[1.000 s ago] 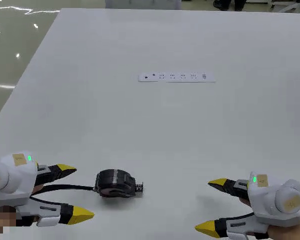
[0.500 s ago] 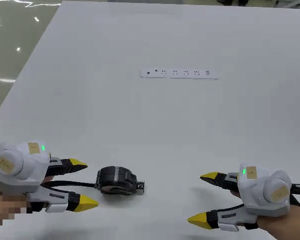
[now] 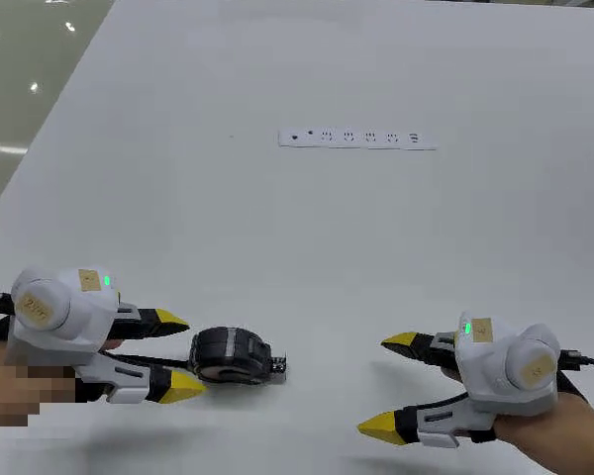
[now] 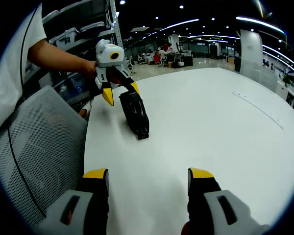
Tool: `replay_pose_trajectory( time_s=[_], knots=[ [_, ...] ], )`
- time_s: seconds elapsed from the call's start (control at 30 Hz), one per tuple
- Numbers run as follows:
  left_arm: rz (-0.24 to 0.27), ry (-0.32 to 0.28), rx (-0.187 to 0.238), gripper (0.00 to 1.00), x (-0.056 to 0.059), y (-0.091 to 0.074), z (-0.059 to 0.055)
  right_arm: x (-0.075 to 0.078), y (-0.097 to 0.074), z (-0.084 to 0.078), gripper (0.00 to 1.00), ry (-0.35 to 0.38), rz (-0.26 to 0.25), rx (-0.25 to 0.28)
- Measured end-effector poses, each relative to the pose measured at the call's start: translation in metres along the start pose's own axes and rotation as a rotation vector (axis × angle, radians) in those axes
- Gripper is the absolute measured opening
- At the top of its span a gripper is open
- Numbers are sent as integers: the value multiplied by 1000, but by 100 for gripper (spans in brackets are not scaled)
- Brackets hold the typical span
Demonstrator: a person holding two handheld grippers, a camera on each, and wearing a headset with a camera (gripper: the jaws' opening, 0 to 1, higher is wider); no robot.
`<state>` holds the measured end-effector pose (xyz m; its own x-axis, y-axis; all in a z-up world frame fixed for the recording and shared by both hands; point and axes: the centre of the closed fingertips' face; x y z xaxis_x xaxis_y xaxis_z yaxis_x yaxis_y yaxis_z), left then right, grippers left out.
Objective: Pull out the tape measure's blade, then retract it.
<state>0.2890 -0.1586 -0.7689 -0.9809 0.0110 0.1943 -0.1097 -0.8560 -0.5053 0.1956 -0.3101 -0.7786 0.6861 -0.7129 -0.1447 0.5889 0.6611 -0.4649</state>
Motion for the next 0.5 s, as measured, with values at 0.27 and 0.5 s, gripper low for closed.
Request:
replay_pose_trajectory(
  time_s=[0.27,0.5],
  knots=[
    [-10,-10,8,44,-2,7,1,0,2,1,65,-4,8,-1],
    [-36,2,1,38,1,12,0,-2,4,0,65,-3,15,-4]
  ],
)
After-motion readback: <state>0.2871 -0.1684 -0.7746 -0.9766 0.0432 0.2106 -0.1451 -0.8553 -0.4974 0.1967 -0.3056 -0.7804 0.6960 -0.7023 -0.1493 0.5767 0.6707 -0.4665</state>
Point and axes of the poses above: the centre of the closed fingertips' face, and the gripper's own axes: y roughly forward along the fingers, x roughly to its right, z roughly out of its top, and after that the axes turned 10 degrees about x, right-handed
